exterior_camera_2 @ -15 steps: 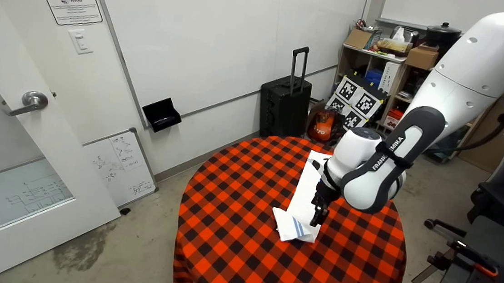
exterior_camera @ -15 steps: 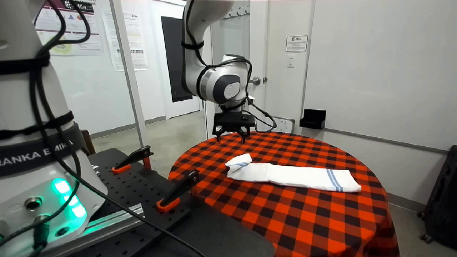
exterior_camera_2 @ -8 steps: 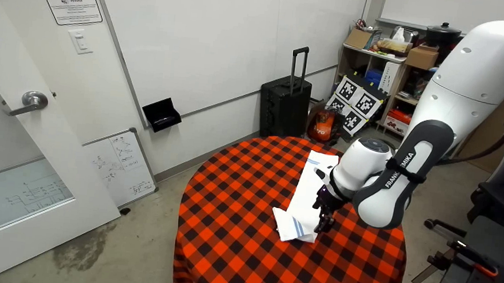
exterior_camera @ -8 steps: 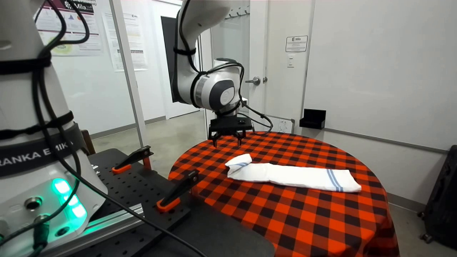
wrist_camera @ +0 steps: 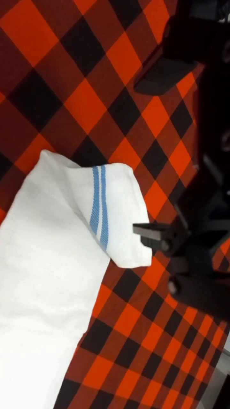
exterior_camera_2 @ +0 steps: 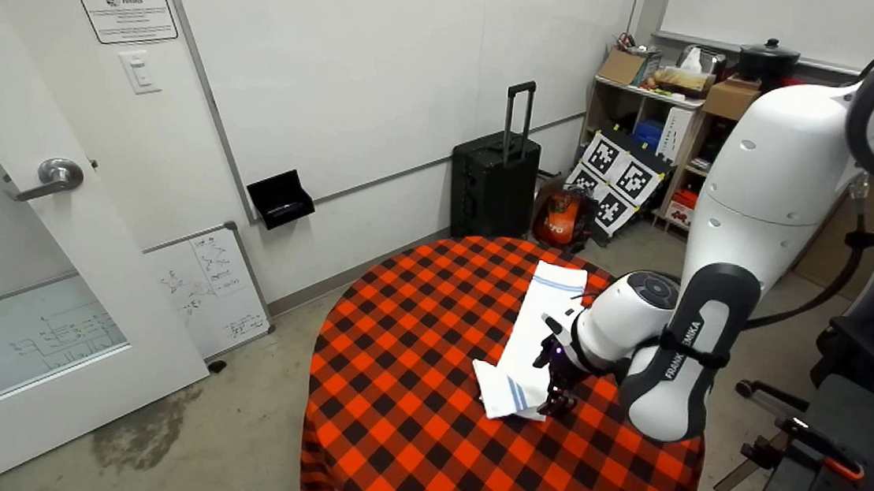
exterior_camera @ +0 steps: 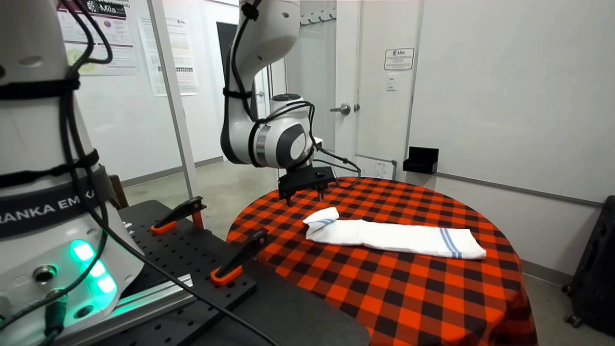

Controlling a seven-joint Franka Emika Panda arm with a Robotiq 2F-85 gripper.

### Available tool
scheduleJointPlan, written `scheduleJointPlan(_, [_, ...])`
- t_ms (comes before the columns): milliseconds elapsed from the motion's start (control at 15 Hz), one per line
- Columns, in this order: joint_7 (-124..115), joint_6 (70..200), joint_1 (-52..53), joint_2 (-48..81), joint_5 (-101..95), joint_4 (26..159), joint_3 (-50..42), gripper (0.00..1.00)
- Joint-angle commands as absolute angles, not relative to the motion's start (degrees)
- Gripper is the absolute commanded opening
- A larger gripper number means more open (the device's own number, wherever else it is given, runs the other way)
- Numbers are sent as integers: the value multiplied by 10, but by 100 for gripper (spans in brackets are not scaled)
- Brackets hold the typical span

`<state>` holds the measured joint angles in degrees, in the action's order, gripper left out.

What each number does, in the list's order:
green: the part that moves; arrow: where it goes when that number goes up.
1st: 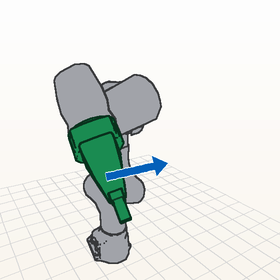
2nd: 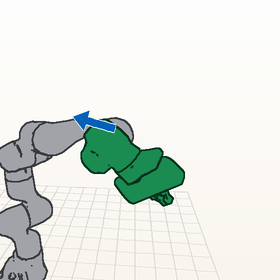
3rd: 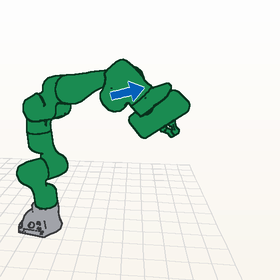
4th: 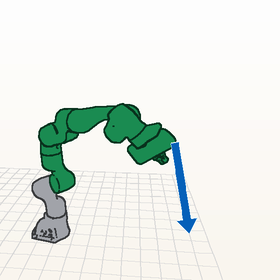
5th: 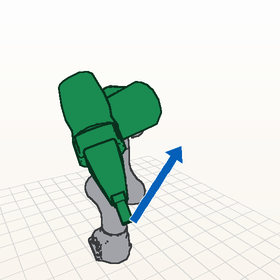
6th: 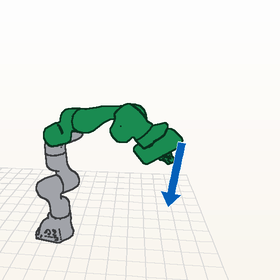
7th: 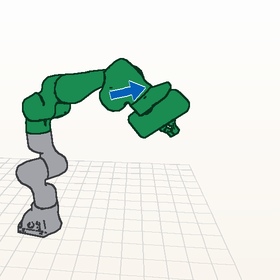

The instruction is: Unfold the towel and lay it out on the table.

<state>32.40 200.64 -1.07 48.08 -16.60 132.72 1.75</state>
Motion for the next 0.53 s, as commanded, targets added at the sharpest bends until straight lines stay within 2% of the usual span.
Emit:
scheduleJointPlan(0, [294, 2036, 46, 511, -171, 1306, -20, 100])
scheduleJointPlan(467, [284, 2050, 117, 567, -160, 1253, -67, 100])
